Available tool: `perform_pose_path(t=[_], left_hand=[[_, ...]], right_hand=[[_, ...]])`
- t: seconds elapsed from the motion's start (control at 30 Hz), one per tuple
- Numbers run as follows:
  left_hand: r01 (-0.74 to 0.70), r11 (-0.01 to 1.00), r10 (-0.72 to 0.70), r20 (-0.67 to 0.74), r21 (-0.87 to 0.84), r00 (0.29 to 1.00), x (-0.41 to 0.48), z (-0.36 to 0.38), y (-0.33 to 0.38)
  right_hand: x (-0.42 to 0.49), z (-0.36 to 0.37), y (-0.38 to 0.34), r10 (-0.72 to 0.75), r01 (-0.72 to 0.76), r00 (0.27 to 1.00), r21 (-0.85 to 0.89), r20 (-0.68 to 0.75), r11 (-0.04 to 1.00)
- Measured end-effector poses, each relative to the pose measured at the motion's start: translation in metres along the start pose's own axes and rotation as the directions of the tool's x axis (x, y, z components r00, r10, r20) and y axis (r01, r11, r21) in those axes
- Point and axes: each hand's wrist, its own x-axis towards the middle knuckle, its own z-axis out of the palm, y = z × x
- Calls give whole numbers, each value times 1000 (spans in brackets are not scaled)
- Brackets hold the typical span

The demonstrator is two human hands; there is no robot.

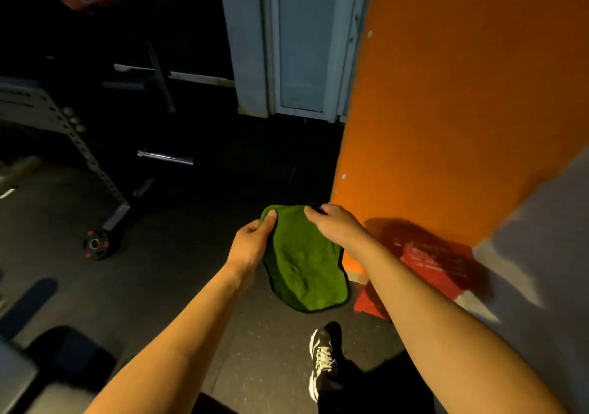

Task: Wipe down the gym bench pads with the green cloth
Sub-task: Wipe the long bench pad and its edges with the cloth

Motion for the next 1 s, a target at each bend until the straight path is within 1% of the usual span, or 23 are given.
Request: perform_pose_path(t=[0.07, 0.13, 0.17, 0.23, 0.3, 0.33, 0.37, 0.43, 0.47, 0.53, 0.6, 0.67, 0.77, 0.8, 0.83, 0.9, 0.93, 0.97, 1.0], left_hand=[[25, 995, -29, -35, -98, 999, 43, -13, 14], [29, 984, -42, -69, -176, 997, 80, -25, 28], [24, 979, -45, -100, -200, 994, 105, -35, 37], [33, 974, -63, -131, -224, 989, 145, -56, 51], [22, 973, -55, -139, -228, 989, 185, -79, 66], [13, 968, -54, -154, -251, 987, 208, -92, 75], [8, 967, -50, -158, -256, 986, 216, -96, 82], [-14, 959, -49, -212, -284, 976, 248, -118, 93], [-31, 959, -37, -234, -280, 972, 256, -123, 95], [-95, 973, 21, -333, -208, 943, 291, -156, 102], [-144, 986, 95, -412, -89, 906, 324, -192, 113], [-120, 992, 129, -459, 50, 879, 359, -226, 126], [-126, 949, 261, -491, 290, 831, 422, -275, 148], [-138, 928, 299, -468, 347, 832, 438, -288, 154], [-130, 917, 299, -432, 378, 851, 461, -308, 164], [-34, 866, 218, -316, 499, 923, 496, -337, 180], [10, 799, 189, -266, 601, 945, 508, -348, 187], [27, 708, 191, -229, 706, 955, 531, -366, 200], [21, 631, 219, -204, 775, 954, 546, -376, 209]], right_hand=[[51, 1, -16, 8, -1, 998, -116, 67, 993], [100, 4, -26, -13, 29, 996, -180, 85, 983], [134, 6, -33, -26, 40, 996, -173, 83, 984], [183, 12, -51, -22, 29, 995, -69, 98, 997], [229, 16, -77, -27, 19, 987, 50, 157, 999], [257, 18, -95, -46, 35, 977, 59, 209, 998], [268, 17, -105, -73, 64, 965, 43, 253, 997], [315, 32, -139, -119, 156, 920, -69, 372, 985], [324, 35, -147, -150, 213, 907, -122, 394, 969], [367, 51, -179, -243, 343, 882, -196, 403, 919], [409, 66, -204, -341, 438, 881, -295, 327, 849], [450, 87, -226, -427, 487, 873, -360, 236, 796], [511, 124, -263, -559, 564, 814, -439, 157, 699], [526, 135, -273, -600, 595, 785, -455, 152, 662], [548, 152, -290, -623, 612, 767, -466, 153, 639], [585, 175, -315, -642, 629, 750, -469, 159, 619], [599, 183, -325, -640, 635, 749, -459, 171, 621], [623, 193, -342, -644, 643, 744, -452, 179, 618], [640, 198, -352, -637, 643, 748, -441, 186, 626]])
